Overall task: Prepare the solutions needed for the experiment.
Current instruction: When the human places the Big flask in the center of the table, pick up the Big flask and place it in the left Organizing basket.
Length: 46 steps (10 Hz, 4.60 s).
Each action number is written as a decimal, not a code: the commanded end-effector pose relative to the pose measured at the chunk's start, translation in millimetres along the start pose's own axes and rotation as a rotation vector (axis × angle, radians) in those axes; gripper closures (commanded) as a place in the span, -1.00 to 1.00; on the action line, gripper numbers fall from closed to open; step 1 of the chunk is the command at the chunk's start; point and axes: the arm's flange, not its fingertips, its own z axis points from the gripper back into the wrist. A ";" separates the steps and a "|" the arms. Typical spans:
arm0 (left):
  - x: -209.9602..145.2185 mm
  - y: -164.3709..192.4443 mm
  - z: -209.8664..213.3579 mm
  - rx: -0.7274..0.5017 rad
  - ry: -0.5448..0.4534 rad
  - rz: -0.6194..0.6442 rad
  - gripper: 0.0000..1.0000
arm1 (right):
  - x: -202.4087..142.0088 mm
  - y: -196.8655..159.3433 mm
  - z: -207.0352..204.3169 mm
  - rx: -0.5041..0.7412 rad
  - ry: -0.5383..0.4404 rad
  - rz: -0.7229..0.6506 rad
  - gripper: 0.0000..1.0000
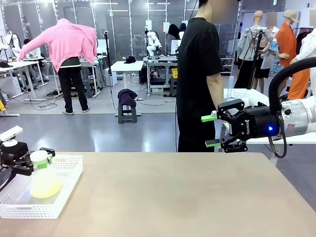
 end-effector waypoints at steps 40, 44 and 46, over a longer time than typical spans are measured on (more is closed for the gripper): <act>184.6 -105.6 24.9 0.304 -0.251 0.574 -1.00 | 0.1 1.1 -1.0 0.014 0.000 -0.001 -0.53; 189.1 -106.3 -39.6 0.166 -0.302 0.863 -1.00 | 0.1 1.1 -1.0 0.014 0.000 -0.001 -0.53; 181.0 -109.6 -30.6 0.200 -0.273 0.790 -1.00 | 0.1 1.1 -1.0 0.014 0.000 -0.001 -0.53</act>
